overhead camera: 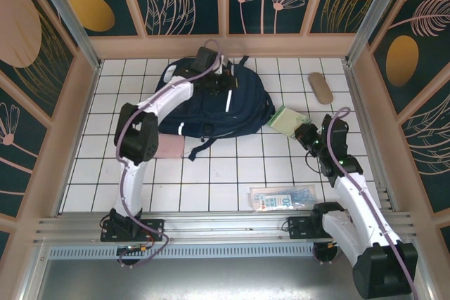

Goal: Pack the student bag

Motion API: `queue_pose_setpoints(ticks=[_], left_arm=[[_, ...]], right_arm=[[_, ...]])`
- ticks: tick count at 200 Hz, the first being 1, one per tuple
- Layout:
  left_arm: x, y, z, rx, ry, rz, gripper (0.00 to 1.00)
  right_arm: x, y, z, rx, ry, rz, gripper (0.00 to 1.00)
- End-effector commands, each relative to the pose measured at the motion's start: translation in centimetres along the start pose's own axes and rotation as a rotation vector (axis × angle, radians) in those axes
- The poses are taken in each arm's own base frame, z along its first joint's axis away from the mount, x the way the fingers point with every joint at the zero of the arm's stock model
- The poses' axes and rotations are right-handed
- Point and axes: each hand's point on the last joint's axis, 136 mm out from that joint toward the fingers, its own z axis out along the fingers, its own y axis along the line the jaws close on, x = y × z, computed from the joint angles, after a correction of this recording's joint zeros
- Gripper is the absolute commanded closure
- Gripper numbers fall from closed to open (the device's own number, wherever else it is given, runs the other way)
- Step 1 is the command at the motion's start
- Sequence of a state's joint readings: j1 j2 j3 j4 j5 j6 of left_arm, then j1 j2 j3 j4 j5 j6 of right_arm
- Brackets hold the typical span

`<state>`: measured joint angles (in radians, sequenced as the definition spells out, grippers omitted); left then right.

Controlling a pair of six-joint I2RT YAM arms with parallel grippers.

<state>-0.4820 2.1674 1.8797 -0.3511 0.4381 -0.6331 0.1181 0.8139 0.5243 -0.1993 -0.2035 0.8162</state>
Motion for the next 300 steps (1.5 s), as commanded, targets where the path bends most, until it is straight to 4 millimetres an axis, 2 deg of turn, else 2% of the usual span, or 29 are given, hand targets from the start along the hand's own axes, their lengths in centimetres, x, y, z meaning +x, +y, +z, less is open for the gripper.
queue_pose_setpoints(ticks=[1,34,55,80,104,149,206,222,236,269,279,282,288,300], left_arm=[[-5.0,-6.2,-8.2,0.112,-0.144,0.112,1.00],[-5.2,-10.0,-12.1,0.232,-0.131,0.183,1.00],[-5.6,-10.9,-13.5,0.230,-0.137,0.222,1.00],[-6.0,-10.9,-14.6,0.229,-0.144,0.234,1.00],[-6.5,-10.9,-15.5,0.264,-0.155,0.232,1.00],[-6.9,-11.7,-16.6,0.368,-0.155,0.227,1.00],[-7.2,-12.3,-17.9,0.465,-0.160,0.201,1.00],[-7.2,-12.2,-18.2,0.478,-0.160,0.190,1.00],[-7.2,-12.1,-18.4,0.483,-0.165,0.185,1.00],[-7.5,-11.4,-18.8,0.487,-0.176,0.164,1.00],[-7.7,-11.2,-19.0,0.485,-0.181,0.155,1.00],[-7.8,-11.0,-19.0,0.485,-0.183,0.149,1.00],[-7.8,-10.8,-19.1,0.485,-0.185,0.142,1.00],[-8.1,-10.4,-19.4,0.490,-0.193,0.126,1.00]], right_arm=[[-2.5,2.9,-0.3,-0.074,-0.067,-0.034,1.00],[-2.9,4.3,1.2,-0.118,-0.029,-0.028,1.00],[-3.2,6.6,1.7,-0.202,-0.005,-0.054,1.00],[-3.1,9.3,2.2,-0.298,0.040,-0.085,1.00],[-1.8,12.2,2.9,-0.369,0.106,-0.162,1.00],[2.8,16.9,5.6,-0.503,0.295,-0.256,1.00],[4.9,19.7,11.6,-0.610,0.418,-0.119,1.00],[6.3,21.3,13.4,-0.641,0.462,-0.113,1.00],[8.0,22.0,15.8,-0.601,0.495,-0.106,1.00],[12.1,25.1,20.0,-0.569,0.550,-0.110,1.00],[12.4,25.3,21.6,-0.534,0.544,-0.105,0.89],[13.4,25.6,21.8,-0.528,0.558,-0.111,0.86],[13.9,25.6,22.5,-0.507,0.565,-0.109,0.77],[14.6,25.5,23.6,-0.473,0.570,-0.095,0.54]])
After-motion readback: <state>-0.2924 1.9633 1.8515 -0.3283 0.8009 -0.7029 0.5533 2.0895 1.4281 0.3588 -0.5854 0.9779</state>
